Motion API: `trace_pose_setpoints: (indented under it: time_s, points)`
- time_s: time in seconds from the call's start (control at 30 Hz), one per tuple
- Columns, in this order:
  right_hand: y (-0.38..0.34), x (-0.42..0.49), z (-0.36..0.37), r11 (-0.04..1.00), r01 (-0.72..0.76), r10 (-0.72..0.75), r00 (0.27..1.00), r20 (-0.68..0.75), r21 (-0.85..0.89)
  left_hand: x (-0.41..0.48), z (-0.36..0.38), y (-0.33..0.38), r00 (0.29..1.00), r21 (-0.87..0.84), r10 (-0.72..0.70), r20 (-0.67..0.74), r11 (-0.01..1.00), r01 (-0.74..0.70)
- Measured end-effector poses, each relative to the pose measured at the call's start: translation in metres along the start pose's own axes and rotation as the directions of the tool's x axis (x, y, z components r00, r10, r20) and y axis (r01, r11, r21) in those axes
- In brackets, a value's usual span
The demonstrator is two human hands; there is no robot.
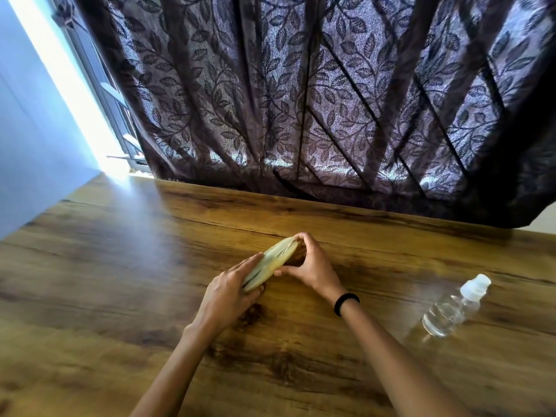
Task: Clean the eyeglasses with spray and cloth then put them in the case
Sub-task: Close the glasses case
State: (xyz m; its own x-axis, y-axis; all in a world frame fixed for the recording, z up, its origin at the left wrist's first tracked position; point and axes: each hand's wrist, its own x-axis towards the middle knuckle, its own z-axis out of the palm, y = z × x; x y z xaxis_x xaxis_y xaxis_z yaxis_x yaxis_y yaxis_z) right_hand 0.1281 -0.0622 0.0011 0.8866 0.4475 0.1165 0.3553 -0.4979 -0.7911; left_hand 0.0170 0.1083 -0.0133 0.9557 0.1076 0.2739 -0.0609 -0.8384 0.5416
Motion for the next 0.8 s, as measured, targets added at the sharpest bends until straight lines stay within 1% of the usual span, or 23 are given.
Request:
trace_pose_setpoints:
  time_s: [0.17,0.27,0.57,0.8]
  points:
    - [0.004,0.004,0.0,0.996,-0.074,0.071,0.995,0.069,0.041,0.001,0.002,-0.003,1.0,-0.025,0.022,0.012,0.999,-0.022]
    - [0.007,0.006,-0.001,0.992,-0.111,0.106,0.991,0.078,0.063,0.001,0.003,-0.003,1.0,-0.04,0.026,0.012,0.999,-0.025]
    - [0.007,0.002,0.0,0.992,-0.076,0.076,0.997,0.008,0.102,0.003,0.012,-0.006,1.0,-0.038,-0.013,-0.016,0.999,0.013]
    - [0.005,0.0,0.002,0.992,-0.068,0.071,0.997,-0.022,0.11,0.003,0.013,-0.007,1.0,-0.087,-0.021,-0.019,0.996,0.019]
